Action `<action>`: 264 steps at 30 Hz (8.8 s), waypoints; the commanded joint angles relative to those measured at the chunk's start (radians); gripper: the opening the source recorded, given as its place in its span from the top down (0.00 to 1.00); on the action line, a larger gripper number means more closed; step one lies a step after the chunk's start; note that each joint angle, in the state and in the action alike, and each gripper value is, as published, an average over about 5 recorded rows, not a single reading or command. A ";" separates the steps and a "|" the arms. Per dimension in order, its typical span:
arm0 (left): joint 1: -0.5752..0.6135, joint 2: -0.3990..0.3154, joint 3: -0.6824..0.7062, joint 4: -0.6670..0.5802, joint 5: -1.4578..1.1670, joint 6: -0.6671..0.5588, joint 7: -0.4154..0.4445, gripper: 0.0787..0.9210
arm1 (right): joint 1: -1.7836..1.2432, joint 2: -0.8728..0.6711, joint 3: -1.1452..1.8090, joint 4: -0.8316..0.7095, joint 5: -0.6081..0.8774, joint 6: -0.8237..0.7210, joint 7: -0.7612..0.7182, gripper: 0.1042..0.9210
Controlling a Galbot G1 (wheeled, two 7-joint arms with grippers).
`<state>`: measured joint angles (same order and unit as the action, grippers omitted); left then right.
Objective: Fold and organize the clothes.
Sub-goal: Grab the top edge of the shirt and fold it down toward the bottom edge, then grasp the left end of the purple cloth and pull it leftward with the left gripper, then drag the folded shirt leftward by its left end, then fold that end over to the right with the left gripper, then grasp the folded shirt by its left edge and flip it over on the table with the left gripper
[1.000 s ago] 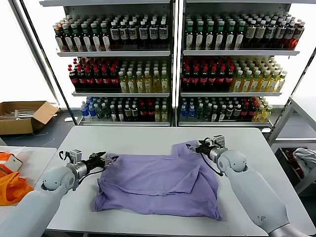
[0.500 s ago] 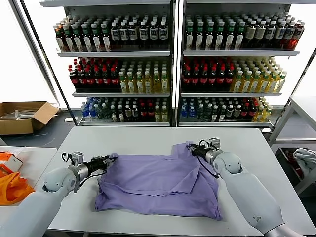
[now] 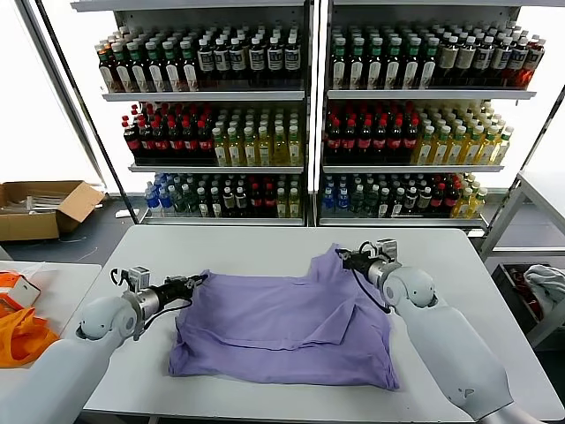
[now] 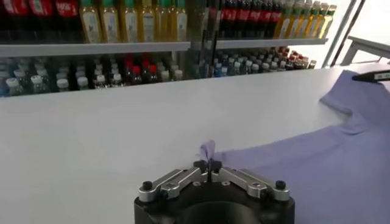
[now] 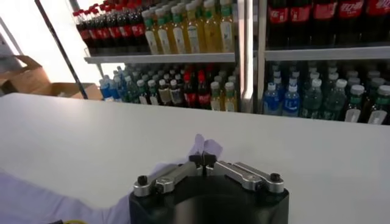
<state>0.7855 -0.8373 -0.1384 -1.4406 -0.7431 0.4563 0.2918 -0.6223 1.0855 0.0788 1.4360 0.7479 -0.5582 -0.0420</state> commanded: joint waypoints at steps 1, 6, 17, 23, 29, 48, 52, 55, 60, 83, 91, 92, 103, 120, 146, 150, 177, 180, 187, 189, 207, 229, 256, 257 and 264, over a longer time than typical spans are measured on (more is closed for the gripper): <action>0.036 0.015 -0.039 -0.098 -0.021 -0.007 -0.033 0.99 | -0.064 -0.028 0.037 0.139 0.047 -0.001 0.023 1.00; 0.133 0.057 -0.117 -0.207 -0.031 -0.008 -0.047 0.99 | -0.186 -0.086 0.113 0.278 0.077 0.008 0.061 1.00; 0.396 0.151 -0.275 -0.450 -0.036 -0.012 -0.060 0.99 | -0.552 -0.232 0.291 0.656 0.222 0.021 0.220 1.00; 0.547 0.138 -0.357 -0.529 -0.002 0.013 -0.072 0.99 | -0.743 -0.257 0.402 0.789 0.218 0.019 0.238 1.00; 0.697 0.099 -0.418 -0.605 0.055 0.066 -0.093 0.99 | -0.928 -0.231 0.458 0.850 0.162 0.027 0.233 1.00; 0.848 0.037 -0.530 -0.660 0.161 0.073 -0.083 0.99 | -1.202 -0.123 0.479 0.982 0.017 0.059 0.247 1.00; 0.857 0.027 -0.535 -0.655 0.170 0.071 -0.084 0.99 | -1.207 -0.112 0.460 0.974 -0.008 0.055 0.242 1.00; 0.856 0.012 -0.536 -0.655 0.177 0.069 -0.087 0.99 | -1.203 -0.099 0.437 0.967 -0.041 0.053 0.238 1.00; 0.884 -0.014 -0.565 -0.682 0.209 0.056 -0.103 0.87 | -1.195 -0.081 0.452 0.973 -0.062 0.061 0.230 0.93; 0.882 -0.303 -0.463 -0.724 0.230 -0.028 -0.526 0.13 | -1.200 0.052 0.641 0.853 -0.189 0.428 0.082 0.15; 0.841 -0.391 -0.384 -0.672 0.230 -0.005 -0.655 0.12 | -1.207 0.050 0.645 0.845 -0.184 0.441 0.079 0.12; 0.840 -0.398 -0.379 -0.667 0.230 -0.005 -0.658 0.12 | -1.208 0.048 0.649 0.845 -0.179 0.441 0.078 0.12; 0.837 -0.427 -0.362 -0.634 0.215 -0.015 -0.663 0.45 | -1.212 0.039 0.666 0.849 -0.156 0.441 0.081 0.12; 0.831 -0.350 -0.402 -0.630 0.272 -0.138 -0.600 0.96 | -1.203 0.047 0.646 0.864 -0.155 0.430 0.086 0.12; 0.721 0.059 -0.685 -0.582 0.269 -0.158 -0.205 0.97 | -1.242 0.050 0.669 0.891 -0.142 0.433 0.084 0.12; 0.701 0.006 -0.543 -0.700 0.279 -0.122 -0.229 0.97 | -1.246 0.054 0.673 0.892 -0.142 0.433 0.083 0.12; 0.560 -0.216 -0.055 -0.605 0.464 -0.066 -0.284 0.96 | -1.201 0.080 0.614 0.861 -0.177 0.419 0.088 0.12; 0.553 -0.241 -0.027 -0.578 0.489 -0.064 -0.285 0.93 | -1.199 0.081 0.610 0.862 -0.181 0.416 0.089 0.12; 0.530 -0.289 0.003 -0.536 0.523 -0.052 -0.329 0.70 | -1.184 0.081 0.599 0.863 -0.191 0.411 0.090 0.12; 0.537 -0.285 -0.001 -0.555 0.517 -0.049 -0.331 0.64 | -1.179 0.081 0.596 0.861 -0.192 0.409 0.091 0.12; 0.704 -0.075 -0.542 -0.808 0.095 0.099 -0.330 0.12 | -1.170 0.085 0.587 0.850 -0.191 0.417 0.088 0.12; 0.577 -0.171 -0.387 -0.470 -0.113 0.120 -0.508 0.12 | -1.163 0.073 0.568 0.848 -0.192 0.415 0.087 0.12; 0.616 -0.263 -0.362 -0.510 -0.106 0.093 -0.535 0.63 | -1.163 0.068 0.582 0.846 -0.175 0.421 0.086 0.12; 0.618 -0.263 -0.373 -0.513 -0.105 0.083 -0.537 0.67 | -1.164 0.067 0.583 0.845 -0.174 0.422 0.086 0.12; 0.681 -0.212 -0.600 -0.543 -0.120 0.008 -0.499 0.90 | -1.162 0.057 0.606 0.848 -0.155 0.423 0.085 0.12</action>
<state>1.4187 -1.0788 -0.5434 -1.9630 -0.8542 0.5290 -0.2321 -1.7851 1.1444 0.6751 2.2826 0.5843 -0.1355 0.0434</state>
